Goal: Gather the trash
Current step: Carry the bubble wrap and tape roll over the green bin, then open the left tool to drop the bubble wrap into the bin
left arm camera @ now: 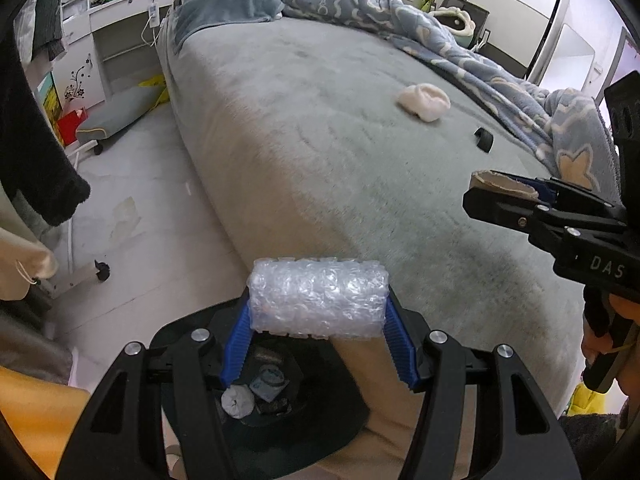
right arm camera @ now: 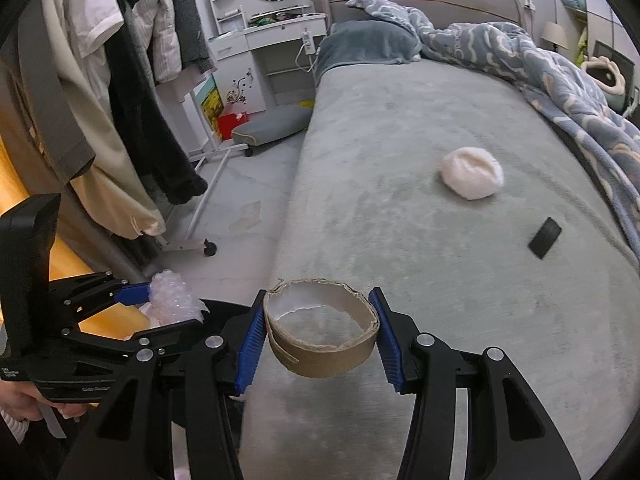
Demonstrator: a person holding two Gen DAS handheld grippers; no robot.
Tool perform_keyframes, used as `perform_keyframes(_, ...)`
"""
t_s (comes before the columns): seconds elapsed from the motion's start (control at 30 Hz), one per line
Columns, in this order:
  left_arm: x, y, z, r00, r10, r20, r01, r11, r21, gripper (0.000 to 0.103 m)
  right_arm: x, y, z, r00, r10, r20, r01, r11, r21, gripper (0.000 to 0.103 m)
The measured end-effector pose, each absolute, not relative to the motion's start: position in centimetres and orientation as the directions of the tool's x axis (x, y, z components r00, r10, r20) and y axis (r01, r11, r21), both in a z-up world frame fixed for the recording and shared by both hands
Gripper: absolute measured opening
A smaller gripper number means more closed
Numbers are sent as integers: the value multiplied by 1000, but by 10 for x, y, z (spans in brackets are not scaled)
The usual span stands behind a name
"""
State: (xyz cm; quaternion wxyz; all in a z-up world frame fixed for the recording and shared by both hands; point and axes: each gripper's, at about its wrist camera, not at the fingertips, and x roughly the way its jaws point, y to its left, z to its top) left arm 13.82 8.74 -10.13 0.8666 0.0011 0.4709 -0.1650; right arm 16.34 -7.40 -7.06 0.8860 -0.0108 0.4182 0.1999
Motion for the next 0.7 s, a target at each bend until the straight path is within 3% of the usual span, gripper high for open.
perform_keyframes(0.3,135,109,-135,394,-231,-890,252,958,-137,62,163,-42,-76,537,376,-756,-408,899,157,51)
perform_keyframes(0.7,128,160,-190,206,-255,-945,167,960,-223,63,168,18,-101,415,399,-818,-494,854,166,51)
